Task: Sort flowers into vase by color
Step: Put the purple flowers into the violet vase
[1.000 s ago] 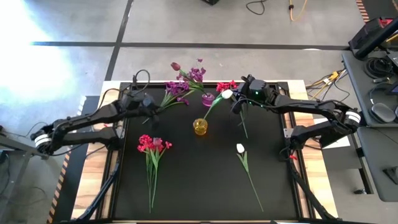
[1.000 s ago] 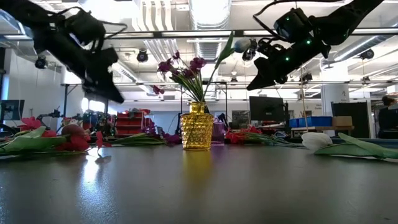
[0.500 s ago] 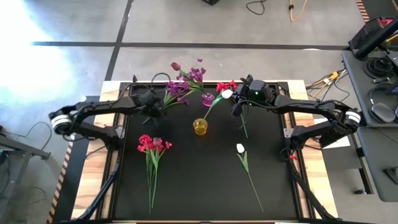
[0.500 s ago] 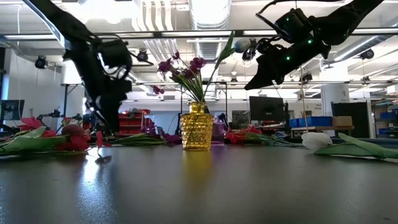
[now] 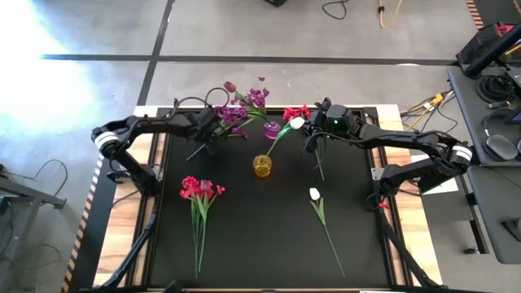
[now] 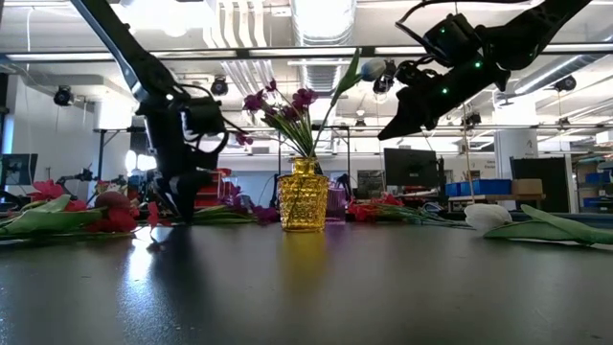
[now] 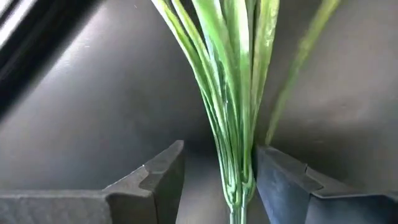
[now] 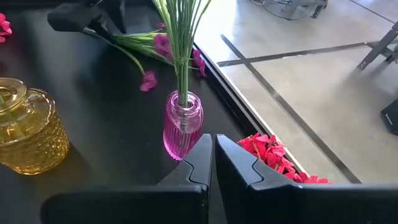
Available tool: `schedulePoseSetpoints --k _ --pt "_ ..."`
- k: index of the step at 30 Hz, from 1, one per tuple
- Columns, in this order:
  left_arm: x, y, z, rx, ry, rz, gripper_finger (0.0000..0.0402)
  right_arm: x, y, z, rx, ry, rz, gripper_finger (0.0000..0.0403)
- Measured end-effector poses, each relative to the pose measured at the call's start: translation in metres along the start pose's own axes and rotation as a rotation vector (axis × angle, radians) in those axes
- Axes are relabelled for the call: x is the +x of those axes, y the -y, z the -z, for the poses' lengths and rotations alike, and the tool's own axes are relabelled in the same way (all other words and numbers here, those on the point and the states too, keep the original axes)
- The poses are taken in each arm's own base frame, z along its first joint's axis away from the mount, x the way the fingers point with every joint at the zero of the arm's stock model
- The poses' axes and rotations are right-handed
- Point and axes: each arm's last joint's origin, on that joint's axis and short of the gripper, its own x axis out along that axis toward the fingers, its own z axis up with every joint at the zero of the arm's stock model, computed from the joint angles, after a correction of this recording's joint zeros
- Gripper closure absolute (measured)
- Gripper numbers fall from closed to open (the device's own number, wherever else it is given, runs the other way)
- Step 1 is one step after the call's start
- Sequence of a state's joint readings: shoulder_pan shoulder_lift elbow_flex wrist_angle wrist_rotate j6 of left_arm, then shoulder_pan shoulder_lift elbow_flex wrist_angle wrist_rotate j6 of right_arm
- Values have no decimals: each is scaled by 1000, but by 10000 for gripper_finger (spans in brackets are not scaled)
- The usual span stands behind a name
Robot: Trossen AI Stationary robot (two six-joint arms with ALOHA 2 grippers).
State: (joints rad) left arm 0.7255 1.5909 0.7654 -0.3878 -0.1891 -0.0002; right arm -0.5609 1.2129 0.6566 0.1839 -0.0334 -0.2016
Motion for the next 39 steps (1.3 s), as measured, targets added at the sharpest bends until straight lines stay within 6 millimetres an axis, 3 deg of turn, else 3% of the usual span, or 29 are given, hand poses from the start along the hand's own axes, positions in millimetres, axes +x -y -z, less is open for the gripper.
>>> schedulePoseSetpoints --k 6,13,17,28,39 --pt "9 0 -1 9 -35 28 273 0 0 1 2 -12 -2 390" --pt "1 -1 0 7 -23 45 387 0 0 2 5 -16 -3 390" --pt "-11 -5 4 -8 -26 13 388 0 0 2 6 -17 -3 390" --pt "-88 -20 11 -132 219 -1 398 0 -1 2 -8 -23 -5 390" --pt "-182 -40 51 -273 623 -71 399 -5 0 2 -44 -39 1 390"
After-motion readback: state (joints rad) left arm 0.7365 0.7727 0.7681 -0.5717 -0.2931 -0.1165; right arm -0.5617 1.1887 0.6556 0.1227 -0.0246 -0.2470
